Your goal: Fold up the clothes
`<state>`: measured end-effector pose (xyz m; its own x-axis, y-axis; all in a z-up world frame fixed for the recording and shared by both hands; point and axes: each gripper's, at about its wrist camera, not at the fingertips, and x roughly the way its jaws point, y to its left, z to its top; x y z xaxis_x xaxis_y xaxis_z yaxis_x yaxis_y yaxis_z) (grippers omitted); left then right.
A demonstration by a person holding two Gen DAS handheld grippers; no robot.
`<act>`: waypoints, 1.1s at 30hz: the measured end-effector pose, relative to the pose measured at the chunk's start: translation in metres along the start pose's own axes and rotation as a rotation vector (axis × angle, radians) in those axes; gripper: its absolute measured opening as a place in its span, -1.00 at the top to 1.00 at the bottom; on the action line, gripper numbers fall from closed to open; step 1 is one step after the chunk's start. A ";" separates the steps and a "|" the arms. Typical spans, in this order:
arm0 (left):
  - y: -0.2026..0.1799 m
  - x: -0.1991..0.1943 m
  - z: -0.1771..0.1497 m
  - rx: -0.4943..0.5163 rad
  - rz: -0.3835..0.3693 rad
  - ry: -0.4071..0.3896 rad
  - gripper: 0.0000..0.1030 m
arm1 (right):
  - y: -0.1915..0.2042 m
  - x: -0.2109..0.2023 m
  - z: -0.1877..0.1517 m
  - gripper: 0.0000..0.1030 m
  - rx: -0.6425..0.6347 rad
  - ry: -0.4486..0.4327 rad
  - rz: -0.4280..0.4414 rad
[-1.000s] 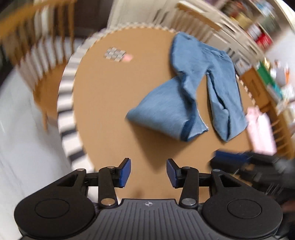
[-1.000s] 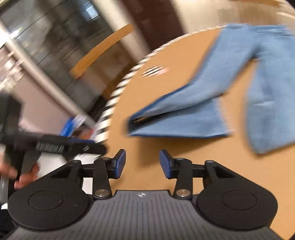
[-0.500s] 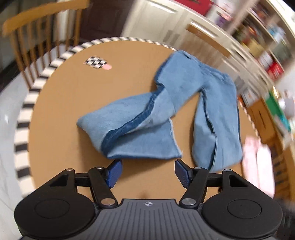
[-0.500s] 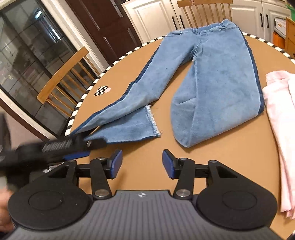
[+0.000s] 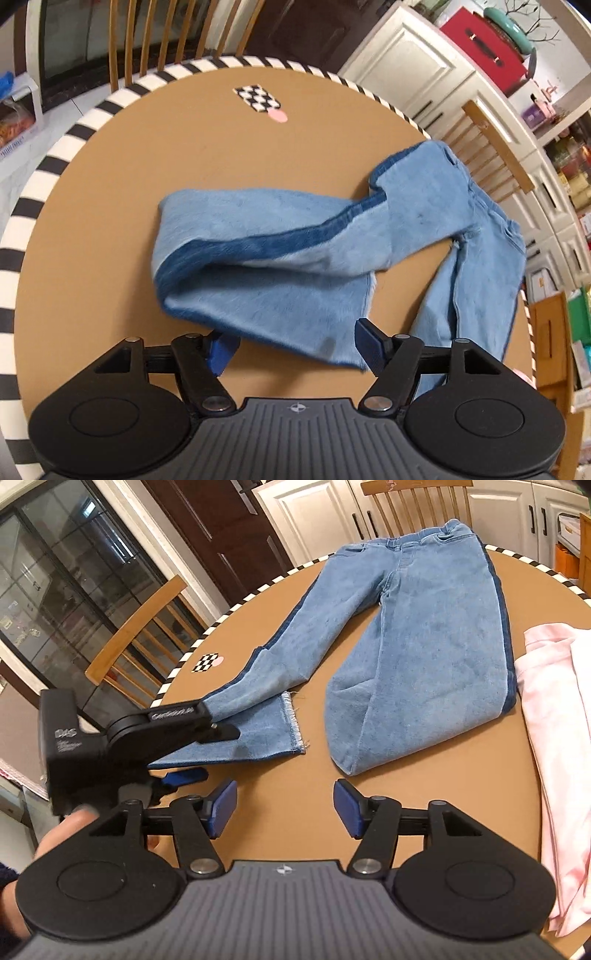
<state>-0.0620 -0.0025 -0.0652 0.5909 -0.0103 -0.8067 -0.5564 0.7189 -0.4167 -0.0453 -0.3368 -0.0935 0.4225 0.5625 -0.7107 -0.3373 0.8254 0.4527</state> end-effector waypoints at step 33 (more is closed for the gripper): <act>0.040 -0.093 0.097 0.813 -0.410 0.513 0.93 | 0.083 0.000 -0.055 -0.24 0.137 -0.190 -0.056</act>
<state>-0.0828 0.0950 0.0339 0.2205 -0.5162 -0.8276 0.3040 0.8426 -0.4446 -0.1194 -0.2706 -0.0857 0.5927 0.5040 -0.6283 -0.1973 0.8471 0.4934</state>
